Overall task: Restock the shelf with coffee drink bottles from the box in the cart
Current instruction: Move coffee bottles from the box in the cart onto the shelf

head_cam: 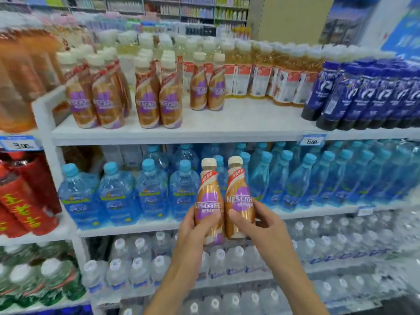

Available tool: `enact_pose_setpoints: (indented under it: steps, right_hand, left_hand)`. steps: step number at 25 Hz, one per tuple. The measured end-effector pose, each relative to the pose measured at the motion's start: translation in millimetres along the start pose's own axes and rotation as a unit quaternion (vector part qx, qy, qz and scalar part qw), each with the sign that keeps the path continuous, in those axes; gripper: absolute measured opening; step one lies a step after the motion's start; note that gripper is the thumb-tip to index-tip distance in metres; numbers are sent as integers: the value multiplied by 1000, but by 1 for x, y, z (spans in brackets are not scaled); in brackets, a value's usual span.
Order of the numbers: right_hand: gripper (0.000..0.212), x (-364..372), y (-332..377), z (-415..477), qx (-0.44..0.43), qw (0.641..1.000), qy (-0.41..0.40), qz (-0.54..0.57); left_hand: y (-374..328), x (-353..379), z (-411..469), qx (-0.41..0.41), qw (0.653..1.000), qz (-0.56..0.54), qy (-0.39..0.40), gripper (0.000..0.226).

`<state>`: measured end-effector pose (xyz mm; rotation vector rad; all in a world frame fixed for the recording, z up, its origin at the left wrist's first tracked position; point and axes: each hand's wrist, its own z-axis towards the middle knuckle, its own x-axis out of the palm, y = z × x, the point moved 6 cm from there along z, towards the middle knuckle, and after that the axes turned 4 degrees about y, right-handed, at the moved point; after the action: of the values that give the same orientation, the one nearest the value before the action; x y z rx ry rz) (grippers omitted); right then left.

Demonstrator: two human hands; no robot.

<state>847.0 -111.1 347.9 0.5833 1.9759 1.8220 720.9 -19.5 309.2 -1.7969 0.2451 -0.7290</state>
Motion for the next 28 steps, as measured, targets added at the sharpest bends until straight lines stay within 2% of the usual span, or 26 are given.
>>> enact_pose_setpoints:
  steps: [4, 7, 11, 14, 17, 21, 24, 28]
  right_hand:
    - [34, -13, 34, 52, -27, 999, -11, 25]
    - [40, -14, 65, 90, -62, 998, -1, 32]
    - [35, -13, 107, 150, -113, 993, 35, 14]
    - [30, -8, 130, 191, -144, 988, 53, -3]
    - [39, -5, 136, 233, -164, 985, 51, -21]
    - [50, -1, 121, 272, -142, 987, 62, -35]
    - [50, 0, 116, 286, -151, 986, 65, -24]
    - [55, 5, 110, 294, -179, 981, 69, -38]
  left_hand:
    - [-44, 16, 43, 39, 999, 29, 9, 49]
    - [-86, 27, 67, 88, 992, 90, 27, 48]
    - [-139, 30, 118, 162, 972, 168, -3, 32]
    - [-166, 33, 154, 198, 957, 209, -32, 31]
    - [-177, 37, 187, 201, 941, 259, -82, 33]
    - [-180, 37, 219, 186, 918, 328, -118, 46]
    - [-181, 36, 230, 200, 906, 346, -138, 53]
    - [-176, 37, 234, 229, 893, 354, -158, 50]
